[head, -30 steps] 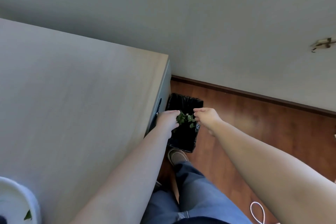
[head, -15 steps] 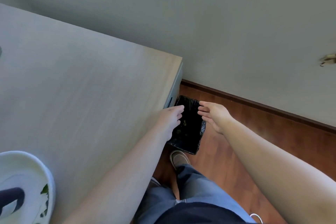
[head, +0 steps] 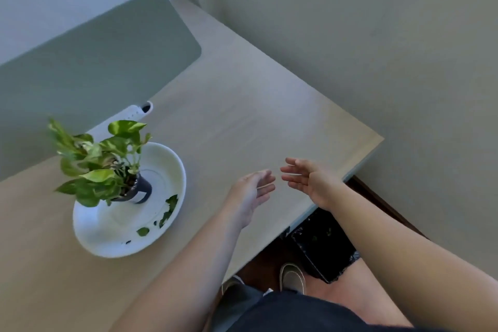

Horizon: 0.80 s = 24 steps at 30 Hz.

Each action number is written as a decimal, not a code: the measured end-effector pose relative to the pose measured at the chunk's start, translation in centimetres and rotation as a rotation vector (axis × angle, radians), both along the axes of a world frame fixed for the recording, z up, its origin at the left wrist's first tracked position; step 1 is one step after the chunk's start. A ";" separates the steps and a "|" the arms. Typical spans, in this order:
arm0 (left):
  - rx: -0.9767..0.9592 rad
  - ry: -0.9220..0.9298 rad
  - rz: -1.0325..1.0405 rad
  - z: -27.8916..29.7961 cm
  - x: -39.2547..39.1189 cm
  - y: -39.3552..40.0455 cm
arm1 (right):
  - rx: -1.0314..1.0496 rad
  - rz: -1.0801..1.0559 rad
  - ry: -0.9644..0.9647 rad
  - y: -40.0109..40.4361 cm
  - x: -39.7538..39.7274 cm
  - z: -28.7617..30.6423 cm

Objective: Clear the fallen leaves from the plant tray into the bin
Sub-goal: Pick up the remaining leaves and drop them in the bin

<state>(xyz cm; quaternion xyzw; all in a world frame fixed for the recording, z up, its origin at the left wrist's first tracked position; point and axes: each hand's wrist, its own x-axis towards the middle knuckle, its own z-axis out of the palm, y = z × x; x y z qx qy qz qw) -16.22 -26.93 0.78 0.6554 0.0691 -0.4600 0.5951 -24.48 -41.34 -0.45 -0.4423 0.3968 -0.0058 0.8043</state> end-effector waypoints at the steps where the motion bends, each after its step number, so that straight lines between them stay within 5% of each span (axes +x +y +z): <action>1: 0.001 0.001 0.046 0.2 0.4 1.1 | -0.004 0.040 -0.006 0.7 0.9 0.0; 13: 0.072 -0.134 0.383 0.8 4.2 15.0 | -0.114 0.547 0.023 12.0 10.1 1.0; 19: 0.550 -0.474 0.225 -0.2 7.0 23.1 | -0.675 0.891 -0.001 17.2 13.9 1.4; 24: 0.895 -0.701 -0.138 -2.2 10.5 28.7 | -1.216 1.257 -0.063 20.7 16.8 0.3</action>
